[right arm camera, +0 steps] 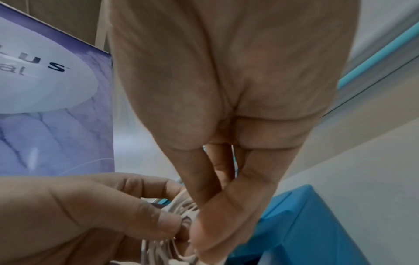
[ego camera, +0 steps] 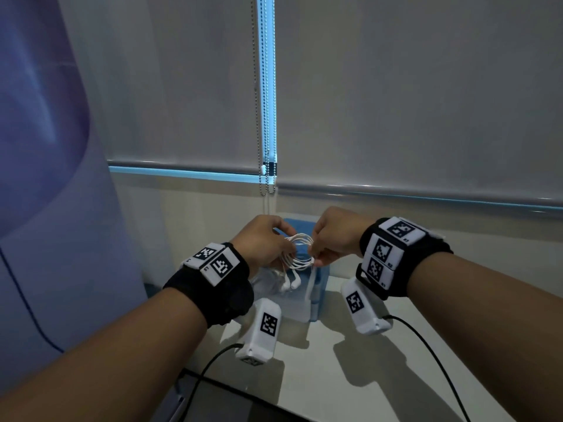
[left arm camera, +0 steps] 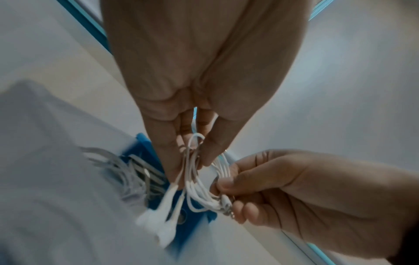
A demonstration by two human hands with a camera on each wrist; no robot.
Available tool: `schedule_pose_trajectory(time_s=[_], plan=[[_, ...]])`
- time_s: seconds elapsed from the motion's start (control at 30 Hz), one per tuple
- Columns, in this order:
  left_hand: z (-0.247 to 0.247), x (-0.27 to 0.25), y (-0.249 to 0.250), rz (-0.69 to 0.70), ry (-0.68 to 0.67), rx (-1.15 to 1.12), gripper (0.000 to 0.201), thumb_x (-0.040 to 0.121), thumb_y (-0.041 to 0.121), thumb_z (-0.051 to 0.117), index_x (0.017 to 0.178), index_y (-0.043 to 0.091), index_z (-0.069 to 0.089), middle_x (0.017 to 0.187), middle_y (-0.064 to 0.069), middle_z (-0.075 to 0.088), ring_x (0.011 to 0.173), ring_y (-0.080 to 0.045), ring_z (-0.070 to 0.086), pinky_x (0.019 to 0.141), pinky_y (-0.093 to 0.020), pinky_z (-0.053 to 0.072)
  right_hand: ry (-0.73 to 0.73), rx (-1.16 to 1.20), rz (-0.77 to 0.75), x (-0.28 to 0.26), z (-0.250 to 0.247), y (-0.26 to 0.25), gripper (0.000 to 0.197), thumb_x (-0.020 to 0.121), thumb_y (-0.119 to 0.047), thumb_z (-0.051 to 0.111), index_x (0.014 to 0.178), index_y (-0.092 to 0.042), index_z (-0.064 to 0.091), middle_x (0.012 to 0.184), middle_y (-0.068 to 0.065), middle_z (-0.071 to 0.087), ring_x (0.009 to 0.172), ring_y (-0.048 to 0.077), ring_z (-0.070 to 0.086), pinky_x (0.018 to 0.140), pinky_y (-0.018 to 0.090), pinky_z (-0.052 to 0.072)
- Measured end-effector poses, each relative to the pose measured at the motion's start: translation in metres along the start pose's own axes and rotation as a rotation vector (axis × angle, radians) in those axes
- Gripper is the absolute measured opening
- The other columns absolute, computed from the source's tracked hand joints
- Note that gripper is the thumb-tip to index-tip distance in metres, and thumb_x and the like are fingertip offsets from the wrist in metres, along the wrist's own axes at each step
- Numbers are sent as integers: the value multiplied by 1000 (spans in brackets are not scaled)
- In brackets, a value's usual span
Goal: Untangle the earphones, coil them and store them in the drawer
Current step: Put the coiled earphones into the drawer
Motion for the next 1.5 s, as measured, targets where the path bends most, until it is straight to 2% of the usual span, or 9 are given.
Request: schedule_pose_trajectory(time_s=[0.1, 0.23, 0.37, 0.6, 0.73, 0.9, 1.17, 1.33, 1.5], plan=[[-5, -1, -11, -3, -3, 72, 12, 91, 0, 71, 101, 5, 67, 102, -26, 71, 89, -41, 74, 78, -50, 64, -15, -140, -9, 6, 11, -7, 23, 85, -9, 80, 100, 8, 76, 90, 16, 79, 98, 29, 75, 95, 44, 59], [-12, 2, -8, 86, 3, 341, 7, 86, 9, 77, 90, 13, 73, 83, -6, 73, 70, -18, 69, 67, -32, 61, -6, -332, -27, 10, 22, -14, 23, 82, -12, 81, 99, 2, 76, 89, 11, 80, 96, 23, 77, 94, 41, 60], [-12, -2, 0, 176, 2, 573, 6, 85, 24, 80, 85, 23, 75, 81, 9, 67, 75, -8, 60, 61, -17, 41, -14, -439, -51, 11, 35, -20, 19, 86, -12, 78, 101, 0, 75, 90, 9, 80, 91, 20, 77, 90, 37, 61], [-11, -5, -5, 219, -38, 682, 17, 84, 18, 78, 100, 23, 74, 95, 3, 69, 88, -16, 67, 77, -27, 53, 36, -758, -138, 6, 51, -34, 8, 81, -8, 79, 86, -3, 75, 82, 8, 72, 73, 20, 68, 84, 33, 62], [-15, -8, -5, 259, -13, 665, 20, 80, 14, 79, 93, 26, 69, 95, 3, 70, 84, -17, 67, 76, -32, 58, 60, -744, -194, -1, 47, -39, 15, 80, -7, 81, 94, -2, 77, 92, 12, 76, 87, 24, 73, 81, 38, 63], [-13, -14, -4, 316, 1, 718, 9, 86, 15, 75, 93, 19, 79, 91, 1, 74, 82, -16, 68, 80, -31, 58, 99, -632, -335, -15, 39, -42, 14, 88, -7, 72, 98, -12, 80, 99, 5, 74, 82, 17, 64, 73, 23, 53], [9, -21, 4, 435, -182, 734, 21, 89, 7, 70, 103, 18, 82, 96, 1, 79, 81, -9, 65, 71, -6, 41, 103, -470, -427, -38, 35, -31, 17, 93, -28, 67, 89, -18, 80, 85, -4, 74, 79, 10, 61, 63, 17, 41], [-13, -20, 12, 464, -71, 681, 21, 94, 16, 65, 110, 22, 78, 100, 5, 77, 88, -7, 68, 80, -18, 50, 91, -559, -470, -48, 40, -24, 47, 82, -57, 73, 118, -27, 66, 107, -7, 58, 97, 12, 53, 84, 37, 51], [-23, -25, -5, 475, -43, 648, 43, 97, 36, 65, 138, 25, 60, 132, 8, 58, 111, -7, 55, 95, -23, 43, 54, -567, -373, -46, 46, 4, 115, 72, -80, 67, 160, -26, 18, 159, -5, 28, 144, 18, 28, 117, 47, 33]])
Point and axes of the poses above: each hand's wrist, its own x-axis towards the middle knuckle, its own z-axis out of the palm, y = z × x, the point moved 10 cm from there along x, towards the middle knuckle
